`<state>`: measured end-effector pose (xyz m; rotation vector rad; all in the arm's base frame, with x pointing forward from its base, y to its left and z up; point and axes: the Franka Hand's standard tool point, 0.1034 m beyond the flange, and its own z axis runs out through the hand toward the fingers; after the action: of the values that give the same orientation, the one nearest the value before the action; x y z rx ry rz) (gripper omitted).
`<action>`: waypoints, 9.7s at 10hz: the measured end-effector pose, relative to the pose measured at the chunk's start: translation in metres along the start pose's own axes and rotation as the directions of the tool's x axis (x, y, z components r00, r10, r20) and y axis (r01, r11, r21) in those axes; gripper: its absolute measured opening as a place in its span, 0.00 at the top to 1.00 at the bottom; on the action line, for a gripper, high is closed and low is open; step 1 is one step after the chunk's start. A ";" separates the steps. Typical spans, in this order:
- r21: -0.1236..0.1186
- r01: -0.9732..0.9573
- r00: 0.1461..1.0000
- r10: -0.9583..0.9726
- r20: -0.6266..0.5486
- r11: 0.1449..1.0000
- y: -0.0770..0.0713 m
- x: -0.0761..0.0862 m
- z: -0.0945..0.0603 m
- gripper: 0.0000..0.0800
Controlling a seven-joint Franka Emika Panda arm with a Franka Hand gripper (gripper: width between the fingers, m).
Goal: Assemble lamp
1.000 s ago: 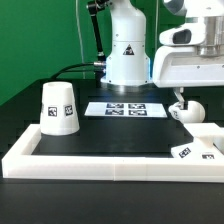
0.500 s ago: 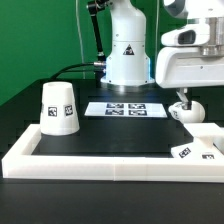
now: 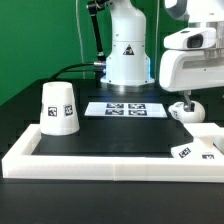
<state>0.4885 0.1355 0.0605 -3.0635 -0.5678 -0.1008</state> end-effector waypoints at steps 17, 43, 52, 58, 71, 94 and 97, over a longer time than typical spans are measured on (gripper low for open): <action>0.051 0.037 0.845 -0.058 0.532 0.998 -0.018 -0.059 0.020 0.13; 0.056 -0.078 0.560 -0.003 0.829 0.995 0.014 -0.052 -0.035 0.28; 0.039 -0.060 0.924 0.041 0.381 0.997 0.072 -0.003 -0.071 0.28; -0.009 -0.040 0.998 0.039 -0.044 0.999 0.093 0.021 -0.079 0.28; -0.035 -0.074 0.965 0.063 -0.256 0.997 0.101 0.083 -0.095 0.28; -0.041 -0.048 0.946 0.032 -0.323 0.998 0.077 0.109 -0.066 0.28; -0.039 -0.044 0.948 0.029 -0.316 0.998 0.074 0.107 -0.061 0.28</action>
Offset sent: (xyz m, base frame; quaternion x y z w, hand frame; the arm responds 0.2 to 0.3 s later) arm -0.0443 0.0076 0.0000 -0.0034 0.0061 -0.0212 0.9998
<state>0.6117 0.1022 0.1279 -3.0044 -0.4927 -0.5985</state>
